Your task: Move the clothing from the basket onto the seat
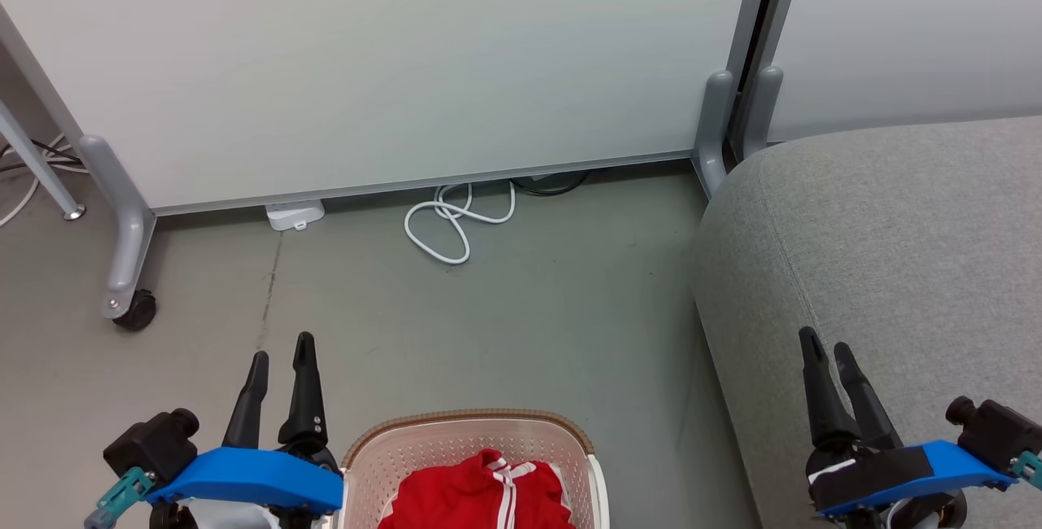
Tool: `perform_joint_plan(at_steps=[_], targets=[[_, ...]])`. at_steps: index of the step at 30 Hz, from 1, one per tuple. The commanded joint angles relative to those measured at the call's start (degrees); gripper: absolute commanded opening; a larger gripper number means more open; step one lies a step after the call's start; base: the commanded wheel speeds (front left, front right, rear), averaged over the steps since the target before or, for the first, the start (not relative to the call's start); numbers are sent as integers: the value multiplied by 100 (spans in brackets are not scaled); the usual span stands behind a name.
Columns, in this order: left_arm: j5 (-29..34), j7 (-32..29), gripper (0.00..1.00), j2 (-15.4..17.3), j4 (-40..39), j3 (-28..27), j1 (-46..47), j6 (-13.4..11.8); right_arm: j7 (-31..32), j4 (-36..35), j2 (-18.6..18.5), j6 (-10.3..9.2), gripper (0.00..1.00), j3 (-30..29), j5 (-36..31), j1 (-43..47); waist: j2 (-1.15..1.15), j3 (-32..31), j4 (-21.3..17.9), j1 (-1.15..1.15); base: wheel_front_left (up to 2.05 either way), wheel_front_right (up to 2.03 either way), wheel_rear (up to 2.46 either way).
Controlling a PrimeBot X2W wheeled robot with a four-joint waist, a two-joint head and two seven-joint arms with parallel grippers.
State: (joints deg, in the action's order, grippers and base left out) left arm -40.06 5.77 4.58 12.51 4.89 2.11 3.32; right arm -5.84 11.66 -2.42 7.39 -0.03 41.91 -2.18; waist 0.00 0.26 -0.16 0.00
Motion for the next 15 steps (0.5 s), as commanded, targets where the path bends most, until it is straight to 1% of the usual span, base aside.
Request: perform_joint_plan(at_steps=[1,15], targets=[[198,71,100,55,-82,48,22,-11,-62,-69,-40,8,100,21,-167,-10,0,-4,3,0,0,0,0],[1074,295,100,108,2,215,70,-52,-289,-48,-47,10,100,90,-995,48,0,-7,1,0,0,0,0]])
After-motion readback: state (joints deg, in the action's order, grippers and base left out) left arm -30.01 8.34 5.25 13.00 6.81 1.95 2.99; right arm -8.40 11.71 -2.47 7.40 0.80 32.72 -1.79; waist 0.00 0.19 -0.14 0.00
